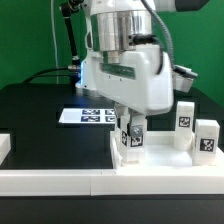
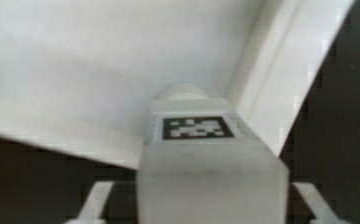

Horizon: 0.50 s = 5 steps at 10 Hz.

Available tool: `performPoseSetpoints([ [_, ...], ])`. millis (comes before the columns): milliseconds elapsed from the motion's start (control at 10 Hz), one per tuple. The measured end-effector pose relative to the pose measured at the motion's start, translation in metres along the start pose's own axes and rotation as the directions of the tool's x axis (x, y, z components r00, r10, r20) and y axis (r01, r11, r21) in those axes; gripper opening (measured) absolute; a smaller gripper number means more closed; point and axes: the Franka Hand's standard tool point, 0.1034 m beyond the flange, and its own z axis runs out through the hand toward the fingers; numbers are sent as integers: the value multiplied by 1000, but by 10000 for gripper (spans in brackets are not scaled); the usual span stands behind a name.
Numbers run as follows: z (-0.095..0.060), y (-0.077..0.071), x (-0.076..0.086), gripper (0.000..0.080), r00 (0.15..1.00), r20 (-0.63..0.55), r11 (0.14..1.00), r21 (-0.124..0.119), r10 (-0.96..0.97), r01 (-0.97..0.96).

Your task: Assemble square table

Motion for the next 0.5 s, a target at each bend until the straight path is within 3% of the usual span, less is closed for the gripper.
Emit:
performPoseSetpoints([
  [200,0,0,-2,291,966,22,966,9,257,-257],
  [500,1,0,-3,292,960,22,960,10,278,-279],
])
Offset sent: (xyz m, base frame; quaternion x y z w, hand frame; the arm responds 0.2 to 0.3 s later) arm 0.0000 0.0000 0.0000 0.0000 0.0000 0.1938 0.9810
